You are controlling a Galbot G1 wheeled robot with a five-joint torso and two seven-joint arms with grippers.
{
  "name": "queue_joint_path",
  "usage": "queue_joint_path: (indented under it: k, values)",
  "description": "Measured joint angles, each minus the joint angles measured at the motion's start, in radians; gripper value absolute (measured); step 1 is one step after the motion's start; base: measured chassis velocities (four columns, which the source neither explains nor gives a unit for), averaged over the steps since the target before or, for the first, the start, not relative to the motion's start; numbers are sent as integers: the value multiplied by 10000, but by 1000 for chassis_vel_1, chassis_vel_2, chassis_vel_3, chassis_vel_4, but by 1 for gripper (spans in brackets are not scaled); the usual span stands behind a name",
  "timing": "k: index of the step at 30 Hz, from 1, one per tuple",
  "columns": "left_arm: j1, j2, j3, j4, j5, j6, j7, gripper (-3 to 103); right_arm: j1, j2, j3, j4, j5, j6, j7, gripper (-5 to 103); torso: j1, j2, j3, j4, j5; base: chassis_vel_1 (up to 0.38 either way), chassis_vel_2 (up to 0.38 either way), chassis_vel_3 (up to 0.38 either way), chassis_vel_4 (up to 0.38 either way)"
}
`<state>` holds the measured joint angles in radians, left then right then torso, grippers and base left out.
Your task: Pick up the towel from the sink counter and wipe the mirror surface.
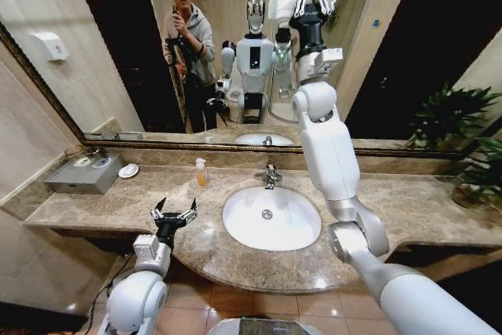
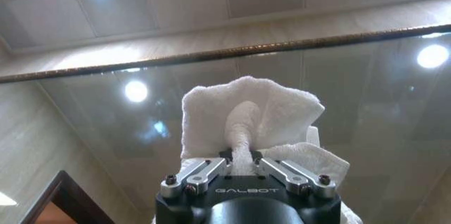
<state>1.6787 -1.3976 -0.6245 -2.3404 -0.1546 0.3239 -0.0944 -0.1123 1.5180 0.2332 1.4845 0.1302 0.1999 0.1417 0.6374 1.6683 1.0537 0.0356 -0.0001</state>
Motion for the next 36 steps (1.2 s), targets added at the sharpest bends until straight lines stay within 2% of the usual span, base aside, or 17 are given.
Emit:
queue_joint_path:
  k: [11, 14, 18, 19, 20, 24, 29, 33, 36]
  values:
    - [0, 0, 0, 0, 0, 0, 0, 100, 70, 51, 114, -254, -49, 20, -15, 8, -3, 2, -2, -1, -1, 117, 109, -112, -112]
    - [0, 0, -1, 0, 0, -1, 0, 100, 96, 99, 134, -338, -41, 31, -16, 8, 0, 0, -1, 7, -3, 204, 197, -189, -169]
    - [0, 0, -1, 0, 0, 0, 0, 100, 157, 207, 135, -518, 408, 63, -108, 8, -1, 1, -1, 4, 2, 208, 219, -193, -194]
    - [-1, 4, -3, 0, 0, 0, -1, 100, 433, 582, 177, -1131, 956, 202, -314, 8, 3, -1, 1, 12, -5, 103, 109, -98, -138]
    - [0, 4, -4, 0, 0, 0, -2, 100, 511, 682, 209, -1273, 971, 230, -330, 8, 4, -1, 1, 12, -6, 103, 109, -5, -52]
    - [0, 0, -1, 0, 0, 0, -2, 100, 953, 914, 400, -2002, 639, 444, -310, 8, -1, 0, 0, 3, 3, 0, 0, 0, 0]
    - [0, -2, 1, 0, 0, 0, 0, 100, 1251, 921, 360, -2659, -384, 709, -300, 8, 0, 0, 0, -11, 9, -57, -72, 12, 40]
    - [-1, -1, 1, 0, 0, 0, 1, 100, 1169, 919, -6, -2936, -915, 751, -404, 8, 0, 0, 0, 5, -1, -13, -15, 4, 1]
    - [0, 1, -1, 0, 0, 0, 0, 100, 1022, 916, -275, -3338, -1290, 933, -690, 8, 1, 0, 0, 8, -2, 0, 0, 0, 0]
